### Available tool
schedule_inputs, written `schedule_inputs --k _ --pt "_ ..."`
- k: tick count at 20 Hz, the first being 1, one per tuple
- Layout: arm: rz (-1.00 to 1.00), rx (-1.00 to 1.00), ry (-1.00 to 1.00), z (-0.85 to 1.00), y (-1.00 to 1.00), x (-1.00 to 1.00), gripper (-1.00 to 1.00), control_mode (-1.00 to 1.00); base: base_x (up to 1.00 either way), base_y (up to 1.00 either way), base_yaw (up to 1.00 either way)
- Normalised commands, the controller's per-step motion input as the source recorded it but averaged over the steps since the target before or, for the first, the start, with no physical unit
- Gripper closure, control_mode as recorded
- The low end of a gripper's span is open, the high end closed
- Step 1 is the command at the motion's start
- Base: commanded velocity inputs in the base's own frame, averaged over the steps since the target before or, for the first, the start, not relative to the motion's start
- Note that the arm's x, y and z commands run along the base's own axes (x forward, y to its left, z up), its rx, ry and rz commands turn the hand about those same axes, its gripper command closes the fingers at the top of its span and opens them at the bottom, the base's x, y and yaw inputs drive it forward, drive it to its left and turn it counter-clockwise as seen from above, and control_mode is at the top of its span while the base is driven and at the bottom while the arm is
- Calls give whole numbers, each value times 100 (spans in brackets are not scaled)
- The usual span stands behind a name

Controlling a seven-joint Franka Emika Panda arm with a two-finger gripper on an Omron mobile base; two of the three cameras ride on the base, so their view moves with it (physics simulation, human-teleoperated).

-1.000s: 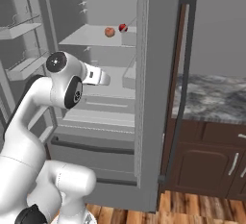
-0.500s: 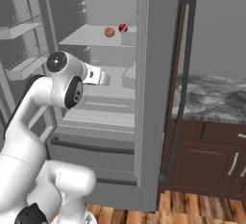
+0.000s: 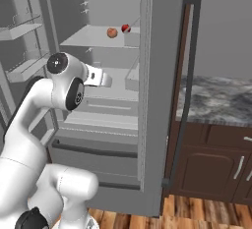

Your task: Place the peach in the correct fridge rack based on whether it is a fruit or vegetable. Finally, close the fridge door.

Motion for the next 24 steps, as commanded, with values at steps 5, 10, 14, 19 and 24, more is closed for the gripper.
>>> schedule_inputs --k 5,10,14,19,24 --pt "12 -9 -13 -10 52 -46 -100 -100 0 0 0" --pt "9 -12 -13 -10 36 -91 -100 -100 0 0 0" --pt "3 -5 -3 0 2 -91 -100 -100 0 0 0" --pt "9 -11 0 0 25 -83 -100 -100 0 0 0" --pt "13 -18 0 13 58 -55 -100 -100 0 0 0"
